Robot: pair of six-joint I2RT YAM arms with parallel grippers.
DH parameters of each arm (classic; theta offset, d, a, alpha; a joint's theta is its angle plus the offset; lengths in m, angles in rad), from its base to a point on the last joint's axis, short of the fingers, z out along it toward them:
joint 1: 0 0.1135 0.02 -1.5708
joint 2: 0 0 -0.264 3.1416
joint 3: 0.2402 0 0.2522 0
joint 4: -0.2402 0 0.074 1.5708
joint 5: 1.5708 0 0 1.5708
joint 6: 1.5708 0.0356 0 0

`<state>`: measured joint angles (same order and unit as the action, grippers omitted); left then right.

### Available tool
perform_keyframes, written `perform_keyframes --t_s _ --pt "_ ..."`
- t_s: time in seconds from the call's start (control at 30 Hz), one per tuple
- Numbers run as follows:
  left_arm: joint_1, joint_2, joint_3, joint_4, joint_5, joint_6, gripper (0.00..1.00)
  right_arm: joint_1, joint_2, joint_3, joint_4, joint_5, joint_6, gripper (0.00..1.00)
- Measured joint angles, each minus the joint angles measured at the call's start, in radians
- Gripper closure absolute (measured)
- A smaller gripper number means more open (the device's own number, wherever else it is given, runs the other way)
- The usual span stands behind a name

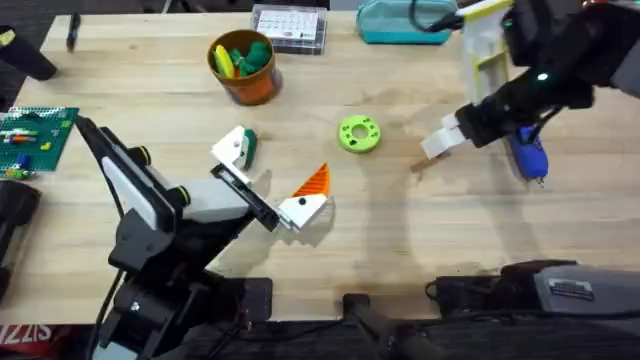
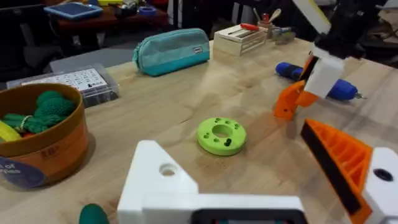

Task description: Pick up the gripper from the table and insert it into the empty holder that is missing its gripper. Then pick up a screw, insert it into the mounting hole, and use the screwdriver to tighten it. Finally, clean up the table by picking up the vegetable and placing it into the bucket.

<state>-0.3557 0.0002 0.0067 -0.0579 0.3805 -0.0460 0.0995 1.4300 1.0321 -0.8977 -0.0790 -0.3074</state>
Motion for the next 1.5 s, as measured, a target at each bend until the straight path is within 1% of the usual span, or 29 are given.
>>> perform_keyframes --t_s 0.1,0.2,0.3,0.43,0.6,0.8,1.07,1.17,1.2,1.37,1.43,1.5 --pt "0.0 0.0 0.0 0.0 0.0 0.0 0.003 -0.063 0.001 0.0 0.003 -0.079 -0.02 0.05" --pt "0.0 0.0 0.0 0.0 0.0 0.0 0.003 -0.103 0.012 0.0 0.017 -0.119 -0.031 0.05" --pt "0.0 0.0 0.0 0.0 0.0 0.0 0.003 -0.113 0.028 0.0 0.037 -0.142 -0.038 0.05" --pt "0.0 0.0 0.0 0.0 0.0 0.0 0.003 -0.105 0.045 0.0 0.037 -0.163 -0.046 0.054" --pt "0.0 0.0 0.0 0.0 0.0 0.0 0.003 -0.087 0.051 0.0 0.038 -0.169 -0.056 0.187" --pt "0.0 0.0 0.0 0.0 0.0 0.0 0.003 -0.062 0.051 0.0 0.041 -0.144 -0.057 0.272" --pt "0.0 0.0 0.0 0.0 0.0 0.0 0.003 -0.009 0.051 0.0 0.041 -0.066 -0.056 0.316" --pt "0.0 0.0 0.0 0.0 0.0 0.0 0.003 -0.001 0.051 0.0 0.041 -0.041 -0.056 0.349" --pt "0.0 0.0 0.0 0.0 0.0 0.0 0.003 -0.001 0.051 0.0 0.04 -0.036 -0.055 0.382" --pt "0.0 0.0 0.0 0.0 0.0 0.0 0.003 -0.001 0.05 0.0 0.04 -0.019 -0.052 0.477" --pt "0.0 0.0 0.0 0.0 0.0 0.0 0.003 -0.001 0.051 0.0 0.039 -0.017 -0.049 0.542" --pt "0.0 0.0 0.0 0.0 0.0 0.0 0.003 -0.001 0.051 0.0 0.038 -0.015 -0.048 0.575"
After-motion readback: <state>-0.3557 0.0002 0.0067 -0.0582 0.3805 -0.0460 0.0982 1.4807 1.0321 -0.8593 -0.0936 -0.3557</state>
